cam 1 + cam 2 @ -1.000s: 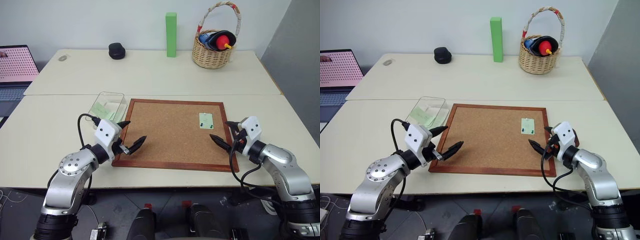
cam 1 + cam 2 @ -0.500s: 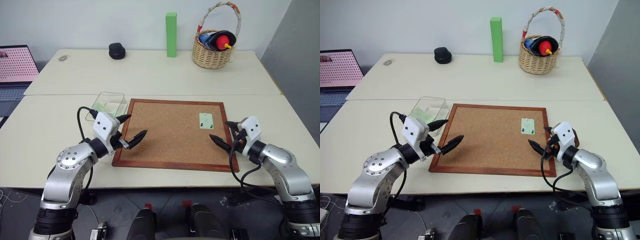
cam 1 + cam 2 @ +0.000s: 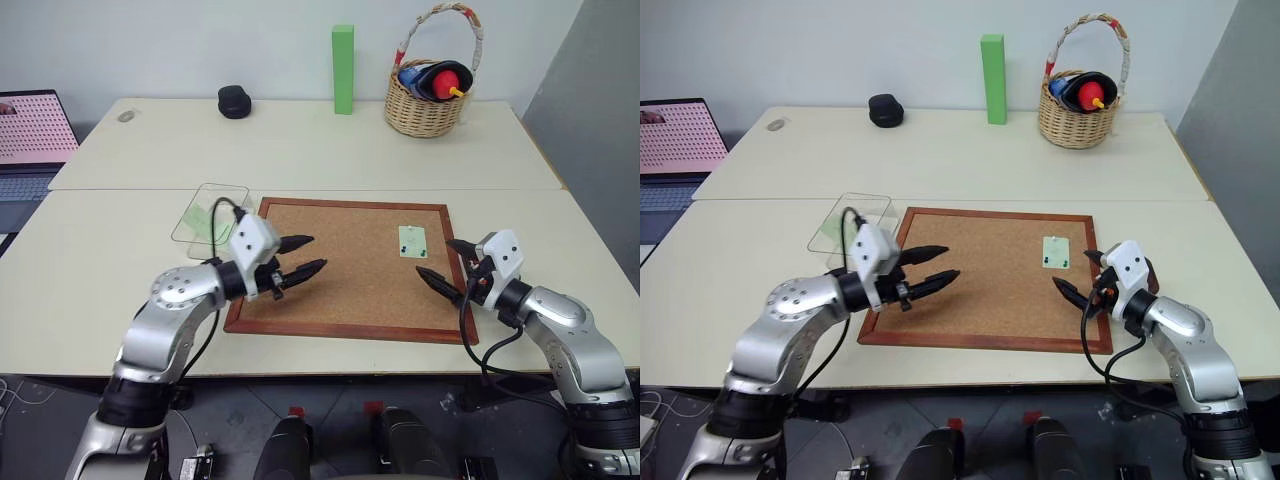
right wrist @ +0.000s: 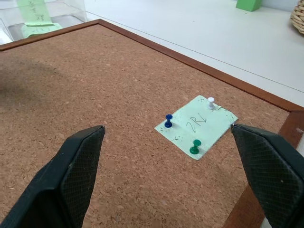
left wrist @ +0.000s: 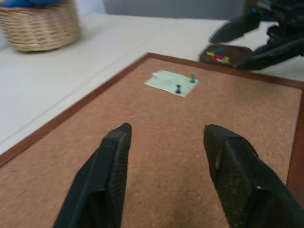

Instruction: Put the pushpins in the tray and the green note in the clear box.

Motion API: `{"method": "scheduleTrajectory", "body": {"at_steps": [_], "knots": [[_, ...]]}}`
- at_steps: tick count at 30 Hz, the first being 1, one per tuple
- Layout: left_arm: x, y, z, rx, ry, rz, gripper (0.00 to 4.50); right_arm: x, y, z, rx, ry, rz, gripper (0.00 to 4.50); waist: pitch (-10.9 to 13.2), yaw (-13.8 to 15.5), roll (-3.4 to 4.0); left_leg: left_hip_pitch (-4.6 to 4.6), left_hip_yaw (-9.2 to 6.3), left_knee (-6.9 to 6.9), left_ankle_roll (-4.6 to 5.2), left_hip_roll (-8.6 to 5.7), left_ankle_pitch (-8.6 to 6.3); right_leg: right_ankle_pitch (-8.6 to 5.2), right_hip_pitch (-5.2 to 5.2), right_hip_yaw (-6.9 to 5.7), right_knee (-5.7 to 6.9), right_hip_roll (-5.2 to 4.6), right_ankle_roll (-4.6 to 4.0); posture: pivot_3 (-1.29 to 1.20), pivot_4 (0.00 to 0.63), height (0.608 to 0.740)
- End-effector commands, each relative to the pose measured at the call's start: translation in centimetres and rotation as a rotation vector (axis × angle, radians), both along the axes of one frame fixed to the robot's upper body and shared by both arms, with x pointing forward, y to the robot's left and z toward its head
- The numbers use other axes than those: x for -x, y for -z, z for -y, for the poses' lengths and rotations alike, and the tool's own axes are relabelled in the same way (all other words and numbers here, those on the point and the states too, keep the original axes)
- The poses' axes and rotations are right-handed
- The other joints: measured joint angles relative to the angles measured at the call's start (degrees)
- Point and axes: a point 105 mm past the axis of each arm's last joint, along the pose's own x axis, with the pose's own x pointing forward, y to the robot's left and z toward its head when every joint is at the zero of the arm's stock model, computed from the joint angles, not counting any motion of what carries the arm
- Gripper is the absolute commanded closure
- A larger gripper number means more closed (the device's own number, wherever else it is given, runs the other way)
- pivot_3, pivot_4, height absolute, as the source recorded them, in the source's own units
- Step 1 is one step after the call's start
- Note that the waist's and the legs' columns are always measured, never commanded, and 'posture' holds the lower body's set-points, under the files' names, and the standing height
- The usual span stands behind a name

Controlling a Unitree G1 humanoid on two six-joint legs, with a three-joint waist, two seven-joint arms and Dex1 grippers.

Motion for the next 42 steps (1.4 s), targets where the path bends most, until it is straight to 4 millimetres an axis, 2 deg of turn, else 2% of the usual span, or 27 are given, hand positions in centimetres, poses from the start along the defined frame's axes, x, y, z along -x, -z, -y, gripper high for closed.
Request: {"method": "scheduleTrajectory", "body": {"at_steps": [1, 6, 10, 17, 20, 23, 30, 33, 36, 42], "knots": [[-0.5, 0.1, 1.4, -0.004, 0.054, 0.012, 2.94, 0.0, -1.9, -0.5, -0.021, -0.023, 0.05, 0.0, 0.0, -0.01, 0.0, -0.01, -0.01, 0.0, 0.0, 0.0, 0.0, 0.01, 0.0, -0.01, -0.01, 0.0, 0.02, 0.0, 0.15, 0.74], [-1.3, 1.4, 3.0, -0.013, 0.092, -0.012, 3.87, -0.3, -1.7, -1.1, -0.009, -0.039, 0.007, 0.0, 0.0, -0.02, 0.0, 0.0, -0.02, 0.0, 0.0, 0.0, 0.0, 0.05, 0.0, -0.02, 0.01, 0.01, 0.07, 0.0, 0.15, 0.74], [-1.8, 3.6, 3.8, -0.04, 0.107, -0.067, 4.44, -1.4, -1.4, -1.5, 0.015, -0.021, -0.042, 0.0, 0.0, -0.05, 0.0, 0.0, -0.02, 0.01, 0.0, 0.0, 0.0, 0.07, -0.01, -0.01, 0.01, 0.01, 0.11, 0.0, 0.15, 0.74], [-2.2, 6.6, 3.9, -0.094, 0.104, -0.147, 4.44, -3.5, -1.7, -2.0, 0.031, -0.009, -0.062, 0.0, 0.0, -0.03, 0.01, -0.03, -0.05, 0.02, 0.01, -0.02, 0.0, 0.08, -0.02, -0.03, 0.03, 0.01, 0.11, 0.0, 0.15, 0.74], [-2.2, 7.7, 3.8, -0.122, 0.099, -0.172, 4.44, -5.7, -2.0, -2.1, 0.045, 0.018, -0.061, 0.0, -0.01, 0.03, 0.02, -0.01, -0.03, 0.03, 0.01, -0.03, 0.01, 0.08, -0.01, -0.02, 0.04, 0.0, 0.12, 0.0, 0.15, 0.74], [-2.0, 8.0, 3.8, -0.131, 0.099, -0.18, 4.44, -7.6, -2.0, -2.1, 0.066, 0.037, -0.055, 0.0, -0.03, -0.09, 0.06, 0.05, -0.01, 0.07, 0.01, -0.04, 0.01, 0.14, 0.05, 0.0, 0.04, -0.01, 0.13, 0.0, 0.15, 0.74], [-1.5, 8.2, 3.6, -0.134, 0.097, -0.177, 4.44, -10.2, -1.0, -1.9, 0.086, 0.064, -0.071, 0.0, -0.06, -0.06, 0.07, 0.13, -0.01, 0.04, 0.02, -0.01, 0.01, 0.15, 0.11, 0.0, 0.04, 0.02, 0.1, 0.0, 0.15, 0.74], [-1.3, 8.2, 3.4, -0.135, 0.089, -0.177, 4.5, -10.8, -0.4, -1.8, 0.103, 0.072, -0.076, 0.49, -0.06, -0.08, 0.08, 0.13, 0.0, 0.03, 0.02, -0.01, 0.01, 0.16, 0.11, 0.02, 0.03, 0.01, 0.1, 0.0, 0.15, 0.74], [-1.2, 8.2, 3.3, -0.135, 0.084, -0.177, 4.5, -11.2, 0.0, -1.8, 0.11, 0.075, -0.08, 1.27, -0.06, -0.19, 0.08, 0.15, 0.01, 0.03, 0.02, -0.01, 0.01, 0.16, 0.11, 0.03, 0.04, 0.02, 0.1, 0.0, 0.15, 0.74], [-1.1, 8.2, 3.1, -0.137, 0.074, -0.178, 4.5, -11.5, 0.6, -1.8, 0.117, 0.074, -0.088, 2.45, -0.07, -0.24, 0.09, 0.18, 0.02, 0.01, 0.02, 0.0, 0.01, 0.15, 0.11, 0.05, 0.06, 0.02, 0.09, 0.0, 0.15, 0.74]]}}
